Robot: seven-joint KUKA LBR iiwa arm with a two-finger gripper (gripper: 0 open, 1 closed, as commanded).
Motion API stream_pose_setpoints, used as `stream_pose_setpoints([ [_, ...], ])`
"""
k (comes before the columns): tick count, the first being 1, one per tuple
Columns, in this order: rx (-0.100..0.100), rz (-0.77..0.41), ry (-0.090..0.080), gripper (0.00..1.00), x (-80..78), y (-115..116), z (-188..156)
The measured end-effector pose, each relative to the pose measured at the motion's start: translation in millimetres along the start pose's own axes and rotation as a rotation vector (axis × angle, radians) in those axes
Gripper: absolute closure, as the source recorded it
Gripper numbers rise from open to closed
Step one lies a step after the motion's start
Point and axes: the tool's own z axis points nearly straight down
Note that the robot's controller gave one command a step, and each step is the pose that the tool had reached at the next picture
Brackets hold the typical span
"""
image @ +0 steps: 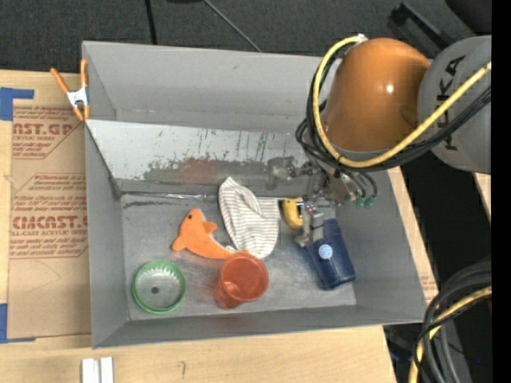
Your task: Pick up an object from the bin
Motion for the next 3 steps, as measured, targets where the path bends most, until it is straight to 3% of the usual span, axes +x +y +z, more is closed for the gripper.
stream_pose_setpoints([
  [1,-0.006,-0.158,0.018,1.0,22.0,-29.7,93.5],
  [3,-0.006,-0.163,0.018,1.0,20.9,-29.4,93.1],
])
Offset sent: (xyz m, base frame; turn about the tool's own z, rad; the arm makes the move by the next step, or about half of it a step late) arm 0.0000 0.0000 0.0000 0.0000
